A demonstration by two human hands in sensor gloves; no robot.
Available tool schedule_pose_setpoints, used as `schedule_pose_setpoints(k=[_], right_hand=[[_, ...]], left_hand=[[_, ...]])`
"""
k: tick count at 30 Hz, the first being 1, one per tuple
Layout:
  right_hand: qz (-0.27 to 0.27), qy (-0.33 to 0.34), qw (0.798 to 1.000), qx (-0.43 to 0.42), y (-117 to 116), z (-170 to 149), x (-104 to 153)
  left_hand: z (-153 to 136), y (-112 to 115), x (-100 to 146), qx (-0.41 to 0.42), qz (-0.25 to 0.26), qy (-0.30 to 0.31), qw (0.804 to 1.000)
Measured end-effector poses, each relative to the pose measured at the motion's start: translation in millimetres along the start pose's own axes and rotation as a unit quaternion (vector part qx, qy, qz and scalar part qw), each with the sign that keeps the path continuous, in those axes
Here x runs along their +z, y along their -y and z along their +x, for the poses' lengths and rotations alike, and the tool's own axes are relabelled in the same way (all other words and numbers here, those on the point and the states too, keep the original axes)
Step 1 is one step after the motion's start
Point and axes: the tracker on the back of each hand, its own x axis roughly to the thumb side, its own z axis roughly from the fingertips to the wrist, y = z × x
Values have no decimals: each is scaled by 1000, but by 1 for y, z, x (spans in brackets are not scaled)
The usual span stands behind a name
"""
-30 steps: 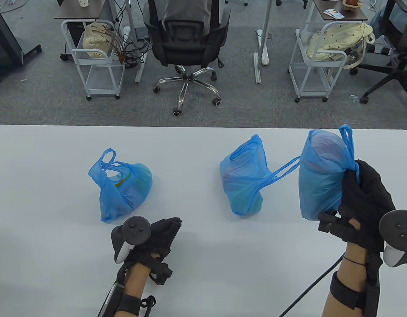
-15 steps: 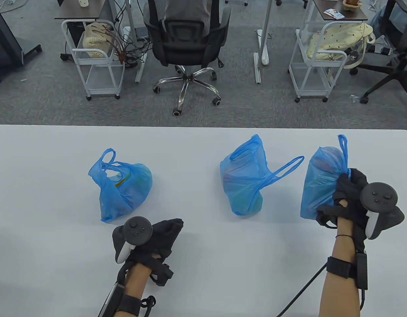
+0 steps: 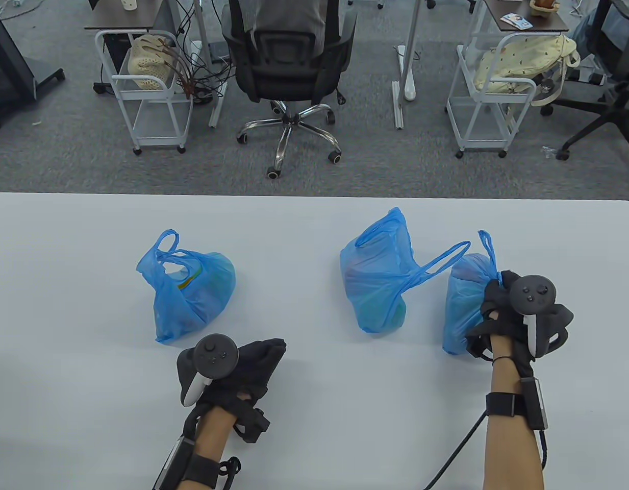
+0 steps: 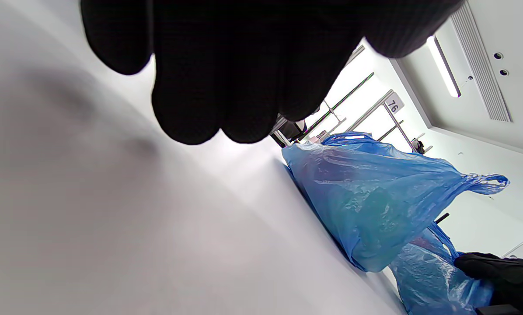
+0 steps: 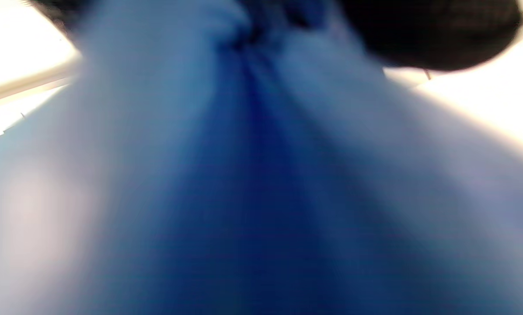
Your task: Tie knot on plastic bag top
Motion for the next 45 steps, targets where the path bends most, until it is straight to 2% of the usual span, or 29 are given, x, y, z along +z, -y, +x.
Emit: schedule_pose_setpoints(k=[3,6,18,23,28,33,35,41,45], right_hand=[[-6,-2,1000,-20,5,-1,1],[-34,7,999,-29,21,7,4],[-83,111,981,-137,79,63,40],[-62,139,966,-207,89,81,64],[-44,131,959,-249,67,83,104],[7,105,954,-281,31,85,144],[51,90,954,-282,9,86,158],[132,60,964,-222,-36,84,173],[142,23,952,-271,-52,80,167]], left_hand=[[0,0,0,0,1,0,1000],[0,0,0,2,1,-1,1000],[-2,-8,0,-3,19,-3,1000],[-2,-11,0,5,22,-3,1000],[-3,-13,0,2,25,-5,1000],[-3,-12,1,1,27,-3,1000],[-2,-12,2,0,28,0,1000],[1,-14,5,1,33,8,999],[1,-15,5,3,33,7,999]])
